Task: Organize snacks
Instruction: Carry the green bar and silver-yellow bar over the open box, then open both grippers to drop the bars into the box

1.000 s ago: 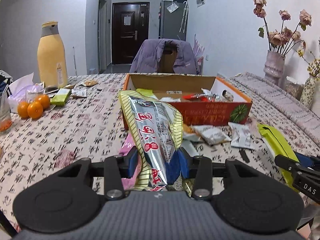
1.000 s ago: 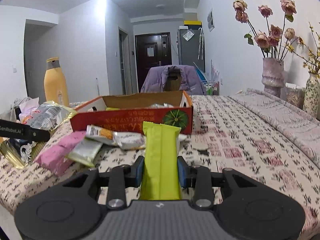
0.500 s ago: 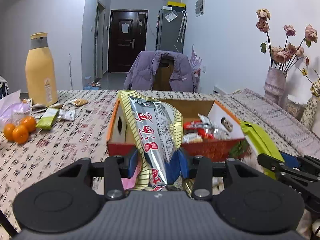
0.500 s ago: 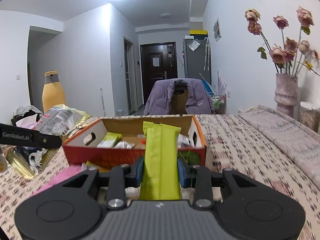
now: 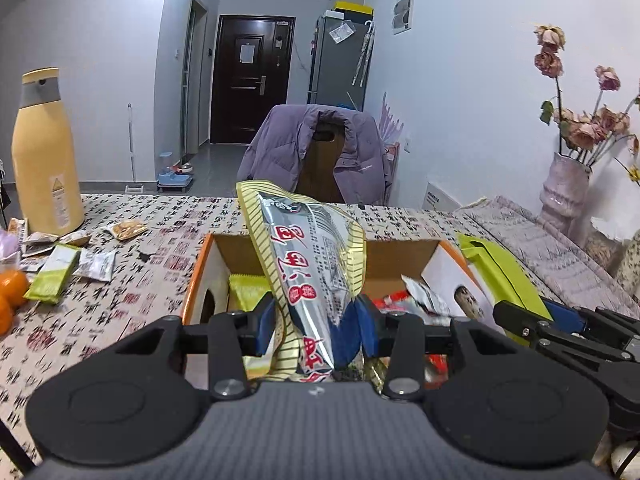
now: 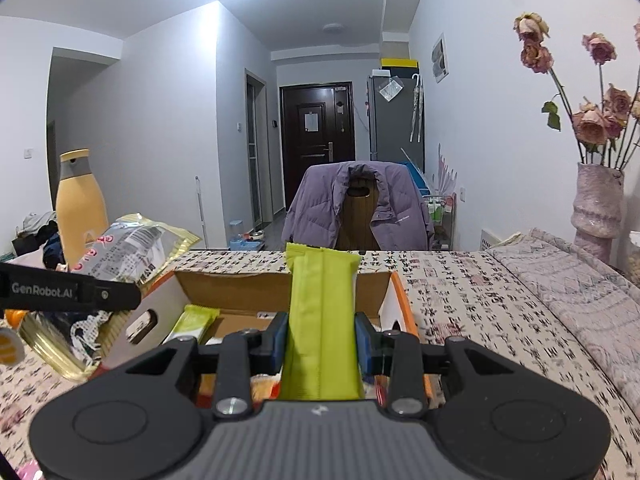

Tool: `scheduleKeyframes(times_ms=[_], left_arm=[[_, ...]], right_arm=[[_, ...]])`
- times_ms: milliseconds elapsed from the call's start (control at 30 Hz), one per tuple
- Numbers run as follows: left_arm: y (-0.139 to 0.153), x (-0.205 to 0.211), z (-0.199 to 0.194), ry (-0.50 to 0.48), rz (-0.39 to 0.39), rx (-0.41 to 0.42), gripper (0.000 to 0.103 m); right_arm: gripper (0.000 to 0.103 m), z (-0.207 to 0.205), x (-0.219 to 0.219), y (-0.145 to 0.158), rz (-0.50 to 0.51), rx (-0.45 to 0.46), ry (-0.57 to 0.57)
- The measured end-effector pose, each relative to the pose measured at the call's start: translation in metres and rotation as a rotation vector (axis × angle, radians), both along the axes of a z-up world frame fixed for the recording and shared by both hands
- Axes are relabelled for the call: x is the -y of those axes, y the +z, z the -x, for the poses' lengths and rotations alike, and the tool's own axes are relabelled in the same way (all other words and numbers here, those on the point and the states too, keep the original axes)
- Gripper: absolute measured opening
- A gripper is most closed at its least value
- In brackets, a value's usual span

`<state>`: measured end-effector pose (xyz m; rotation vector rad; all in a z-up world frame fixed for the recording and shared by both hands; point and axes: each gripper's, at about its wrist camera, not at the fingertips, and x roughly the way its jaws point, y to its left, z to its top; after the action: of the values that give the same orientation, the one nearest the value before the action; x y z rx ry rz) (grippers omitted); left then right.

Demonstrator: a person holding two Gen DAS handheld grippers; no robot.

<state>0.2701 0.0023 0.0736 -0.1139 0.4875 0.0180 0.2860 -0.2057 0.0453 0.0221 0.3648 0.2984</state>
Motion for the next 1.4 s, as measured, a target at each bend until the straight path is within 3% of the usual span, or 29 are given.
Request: scheduleKeyframes(times_ms=[367,567,767,867,933,1000,1033,1100,1400], left_arm=[[-0.022,-0.013,-0.058,0.052,0.04,-0.024,0.043],[-0.039,-0.018,-0.068,0.046,0.038,-0.066,0.043],[-0.043,-0.02,-0.066,0.051,0.033,-0.057,0.044],[-0.042,-0.02,-0.063,0.055,0.034,-0.043,0.052],[-0.041,-0.023,-0.06,0.061,0.049,-0.024,0.072],[-0.038,-0.024,-0.057,0.078,0.044,0.001,0.086],[-0.037,-0.024,-0.055,0.082,0.046,0.017,0.097],[-0.034,-0.026,-0.05,0.101,0.049,0.054,0.103],[-0.031,-0.025,-0.048,0.118,0.049,0.076,0.103]], right_arm=[[0.033,-0.053,-0.021,-0.019,0.0,-0.031,0.011],[0.033,-0.058,-0.024,-0.029,0.002,-0.044,0.028],[0.034,-0.058,-0.028,-0.034,0.018,-0.068,0.022],[0.034,-0.057,-0.024,-0.032,0.005,-0.059,0.019],[0.047,-0.055,-0.022,-0.032,-0.001,-0.052,0.009],[0.081,-0.054,-0.019,-0.033,-0.016,-0.048,0.0],[0.087,-0.054,-0.018,-0.032,-0.021,-0.045,-0.004],[0.102,-0.054,-0.015,-0.032,-0.032,-0.037,-0.011],[0.103,-0.051,-0.013,-0.033,-0.044,-0.02,-0.03]])
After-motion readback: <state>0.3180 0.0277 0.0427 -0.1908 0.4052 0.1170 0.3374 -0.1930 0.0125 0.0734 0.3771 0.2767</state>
